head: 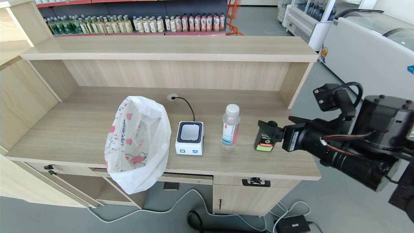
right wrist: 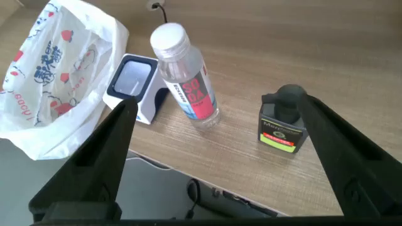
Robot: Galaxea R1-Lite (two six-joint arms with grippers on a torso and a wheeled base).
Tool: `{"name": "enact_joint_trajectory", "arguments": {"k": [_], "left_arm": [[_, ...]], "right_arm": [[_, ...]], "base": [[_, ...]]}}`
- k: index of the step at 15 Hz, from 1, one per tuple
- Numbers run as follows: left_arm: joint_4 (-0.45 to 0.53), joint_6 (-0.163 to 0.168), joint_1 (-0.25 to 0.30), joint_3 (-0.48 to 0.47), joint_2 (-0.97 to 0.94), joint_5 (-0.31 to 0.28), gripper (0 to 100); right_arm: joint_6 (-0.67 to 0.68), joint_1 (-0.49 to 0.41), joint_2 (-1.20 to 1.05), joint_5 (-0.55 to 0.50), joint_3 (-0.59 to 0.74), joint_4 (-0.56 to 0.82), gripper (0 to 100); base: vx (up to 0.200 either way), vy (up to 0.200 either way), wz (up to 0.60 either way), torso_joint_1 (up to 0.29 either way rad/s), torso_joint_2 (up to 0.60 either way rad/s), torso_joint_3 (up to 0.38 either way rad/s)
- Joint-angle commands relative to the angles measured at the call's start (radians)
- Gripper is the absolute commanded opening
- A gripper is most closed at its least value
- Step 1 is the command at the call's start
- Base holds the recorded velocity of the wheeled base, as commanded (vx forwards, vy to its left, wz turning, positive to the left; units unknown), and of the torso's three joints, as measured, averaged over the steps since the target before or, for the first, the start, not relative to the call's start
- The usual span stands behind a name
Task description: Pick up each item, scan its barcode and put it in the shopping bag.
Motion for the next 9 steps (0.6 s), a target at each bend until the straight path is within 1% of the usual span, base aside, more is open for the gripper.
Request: {"name": "enact_joint_trajectory", "arguments": {"k": [1, 3, 5, 6, 9], "left_arm": [[0.000, 0.000, 0.000, 0.000, 0.002, 0.000, 100], [0.000, 0.000, 0.000, 0.000, 0.002, 0.000, 100], [0.000, 0.000, 0.000, 0.000, 0.002, 0.000, 100], [0.000, 0.000, 0.000, 0.000, 0.002, 0.000, 100], [0.000, 0.000, 0.000, 0.000, 0.002, 0.000, 100]], "right_arm": [[0.001, 0.022, 0.133, -0.041, 0.028, -0.082, 100], [0.001, 0.045, 0.214, -0.099, 0.022, -0.168, 100], [-0.002, 0.057, 0.260, -0.119, 0.007, -0.209, 100], [-0.004, 0.068, 0.300, -0.135, -0.021, -0.232, 100], [-0.007, 0.075, 0.360, -0.145, -0.062, -0.269, 100]], "base": [[0.000, 0.000, 0.00, 0.000, 0.00, 0.000], [0.000, 0.000, 0.00, 0.000, 0.00, 0.000], [0.000, 0.000, 0.00, 0.000, 0.00, 0.000], [0.000, 0.000, 0.00, 0.000, 0.00, 0.000], [0.000, 0.000, 0.00, 0.000, 0.00, 0.000]]}}
